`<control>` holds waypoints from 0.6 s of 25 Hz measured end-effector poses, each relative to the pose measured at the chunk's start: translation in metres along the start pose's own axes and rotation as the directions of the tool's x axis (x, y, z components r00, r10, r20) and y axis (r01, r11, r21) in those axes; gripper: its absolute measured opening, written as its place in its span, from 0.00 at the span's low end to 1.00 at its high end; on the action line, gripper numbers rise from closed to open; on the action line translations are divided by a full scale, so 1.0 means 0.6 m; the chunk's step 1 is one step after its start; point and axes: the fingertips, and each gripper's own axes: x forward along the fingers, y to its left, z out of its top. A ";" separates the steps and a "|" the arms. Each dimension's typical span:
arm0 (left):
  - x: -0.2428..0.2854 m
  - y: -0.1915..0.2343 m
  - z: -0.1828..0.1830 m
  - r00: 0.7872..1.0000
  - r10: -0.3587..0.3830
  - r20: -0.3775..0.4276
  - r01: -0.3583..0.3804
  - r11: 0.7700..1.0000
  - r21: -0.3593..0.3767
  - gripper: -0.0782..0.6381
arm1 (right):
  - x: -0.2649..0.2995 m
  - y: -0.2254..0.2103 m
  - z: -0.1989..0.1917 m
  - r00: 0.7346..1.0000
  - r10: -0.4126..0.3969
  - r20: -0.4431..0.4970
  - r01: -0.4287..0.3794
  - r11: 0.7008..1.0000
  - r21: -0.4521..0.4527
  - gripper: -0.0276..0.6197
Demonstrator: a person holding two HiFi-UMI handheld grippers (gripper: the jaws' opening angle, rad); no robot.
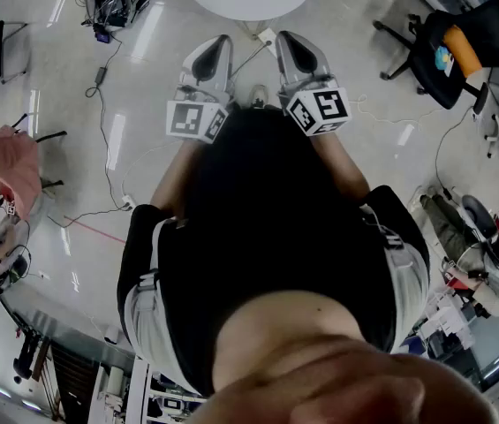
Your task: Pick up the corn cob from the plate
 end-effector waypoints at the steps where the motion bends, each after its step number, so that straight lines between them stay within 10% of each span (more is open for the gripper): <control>1: 0.003 0.001 -0.001 1.000 -0.001 0.000 0.001 1.000 0.000 0.12 | 0.002 -0.002 -0.001 1.000 0.000 0.001 0.000 1.000 -0.001 0.05; 15: 0.022 -0.006 0.003 1.000 -0.013 0.002 0.013 1.000 0.007 0.12 | 0.007 -0.014 0.004 1.000 0.002 -0.004 -0.002 1.000 -0.005 0.05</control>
